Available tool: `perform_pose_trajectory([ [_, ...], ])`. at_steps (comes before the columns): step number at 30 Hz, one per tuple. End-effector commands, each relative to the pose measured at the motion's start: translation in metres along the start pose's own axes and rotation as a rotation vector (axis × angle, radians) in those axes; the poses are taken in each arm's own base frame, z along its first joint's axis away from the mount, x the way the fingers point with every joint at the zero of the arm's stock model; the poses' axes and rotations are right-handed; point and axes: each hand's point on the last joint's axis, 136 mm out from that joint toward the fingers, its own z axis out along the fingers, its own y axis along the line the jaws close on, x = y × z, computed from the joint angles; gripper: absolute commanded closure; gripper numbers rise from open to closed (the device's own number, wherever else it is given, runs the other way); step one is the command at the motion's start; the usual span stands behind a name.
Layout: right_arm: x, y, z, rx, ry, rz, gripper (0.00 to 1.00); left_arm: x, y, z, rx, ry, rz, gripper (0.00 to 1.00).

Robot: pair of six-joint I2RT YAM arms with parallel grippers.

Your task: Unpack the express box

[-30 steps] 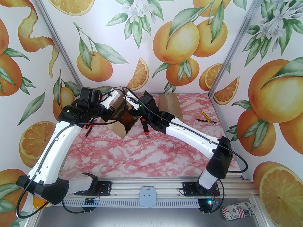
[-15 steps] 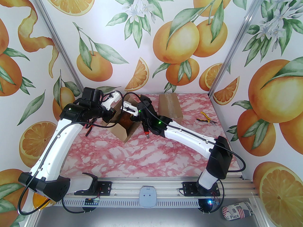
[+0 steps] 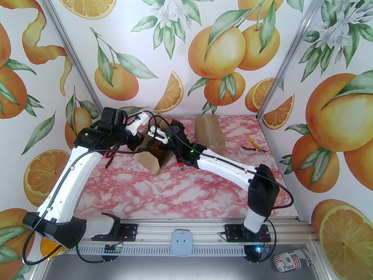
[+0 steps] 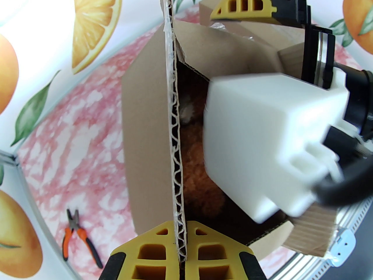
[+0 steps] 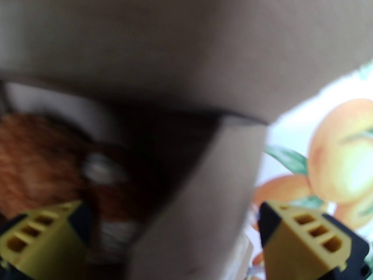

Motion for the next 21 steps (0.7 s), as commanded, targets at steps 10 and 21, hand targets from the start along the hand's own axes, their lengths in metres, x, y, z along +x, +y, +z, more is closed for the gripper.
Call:
perform_pose_trajectory([
  [10, 0.003, -0.083, -0.021, -0.124, -0.092, 0.701, 0.01, -0.005, 0.009, 0.001, -0.037, -0.07, 0.011, 1.0],
  [21, -0.03, -0.071, -0.063, -0.362, -0.209, 0.795, 0.12, -0.01, 0.035, 0.01, -0.137, -0.039, -0.094, 1.0],
])
